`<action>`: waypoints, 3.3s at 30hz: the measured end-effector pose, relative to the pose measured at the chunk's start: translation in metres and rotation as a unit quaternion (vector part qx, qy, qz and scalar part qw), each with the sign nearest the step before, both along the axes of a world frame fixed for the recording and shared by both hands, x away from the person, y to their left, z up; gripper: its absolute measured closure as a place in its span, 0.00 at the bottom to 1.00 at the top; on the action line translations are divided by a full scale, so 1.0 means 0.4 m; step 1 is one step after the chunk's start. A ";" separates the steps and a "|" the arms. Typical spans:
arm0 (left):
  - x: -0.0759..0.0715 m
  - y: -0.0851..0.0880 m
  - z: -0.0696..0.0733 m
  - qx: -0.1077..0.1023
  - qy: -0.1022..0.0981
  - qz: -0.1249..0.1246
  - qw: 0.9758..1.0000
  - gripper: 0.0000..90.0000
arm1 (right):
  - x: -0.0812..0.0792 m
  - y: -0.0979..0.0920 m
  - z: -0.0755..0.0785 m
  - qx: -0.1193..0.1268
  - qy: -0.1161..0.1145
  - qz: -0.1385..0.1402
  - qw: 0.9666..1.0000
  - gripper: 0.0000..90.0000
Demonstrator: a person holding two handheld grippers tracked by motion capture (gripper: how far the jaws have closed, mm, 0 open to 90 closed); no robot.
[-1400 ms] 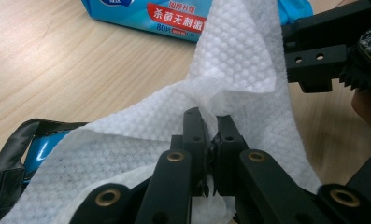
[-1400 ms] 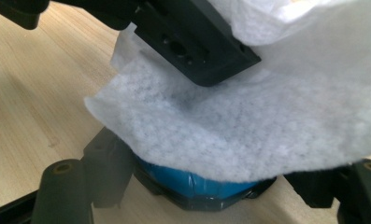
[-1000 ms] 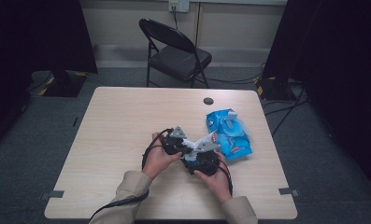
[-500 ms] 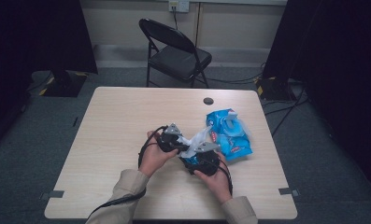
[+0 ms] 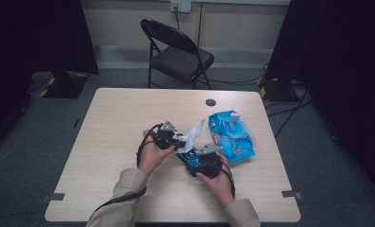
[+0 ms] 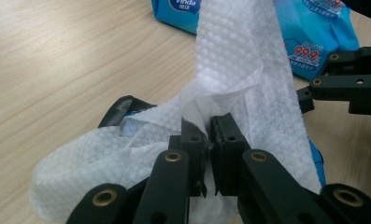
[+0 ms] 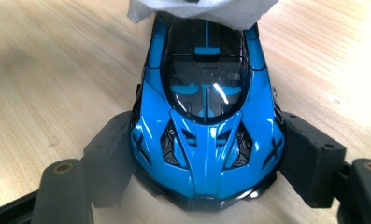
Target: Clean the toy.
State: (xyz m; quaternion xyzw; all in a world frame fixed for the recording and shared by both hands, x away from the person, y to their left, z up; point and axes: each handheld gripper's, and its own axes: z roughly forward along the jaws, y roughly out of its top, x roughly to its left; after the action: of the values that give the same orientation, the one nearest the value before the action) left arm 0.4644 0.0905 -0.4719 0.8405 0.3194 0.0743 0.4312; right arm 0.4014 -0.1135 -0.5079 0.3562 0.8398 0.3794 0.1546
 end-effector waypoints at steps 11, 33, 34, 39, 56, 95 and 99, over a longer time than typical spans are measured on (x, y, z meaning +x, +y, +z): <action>0.014 0.005 0.002 0.010 -0.011 0.009 1.000 0.94 | 0.000 0.000 0.000 0.000 -0.001 0.000 1.000 0.29; 0.041 0.027 0.004 0.024 -0.018 0.034 0.999 0.93 | 0.000 0.000 0.000 0.000 -0.001 0.001 1.000 0.29; 0.044 0.027 0.004 0.025 -0.018 0.035 0.999 0.93 | 0.000 0.000 0.000 0.000 -0.001 0.001 1.000 0.29; 0.053 0.022 0.002 0.025 -0.018 0.051 0.998 0.92 | 0.000 0.000 0.000 0.000 0.000 0.000 1.000 0.29; 0.057 0.044 0.006 0.045 -0.033 0.061 0.997 0.92 | 0.000 0.000 0.000 0.000 0.000 0.001 1.000 0.29; -0.063 0.213 0.007 0.050 -0.010 0.065 0.997 0.94 | -0.001 -0.004 0.000 -0.001 0.001 0.003 1.000 0.27; -0.075 0.226 0.006 0.048 -0.010 0.069 0.996 0.94 | -0.004 -0.011 0.001 -0.001 0.001 0.009 1.000 0.25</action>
State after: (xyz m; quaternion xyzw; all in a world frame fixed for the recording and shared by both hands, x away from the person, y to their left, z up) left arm 0.4345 0.1807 -0.4696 0.8354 0.3683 0.1271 0.3877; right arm 0.3998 -0.1177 -0.5076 0.3490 0.8435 0.3793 0.1513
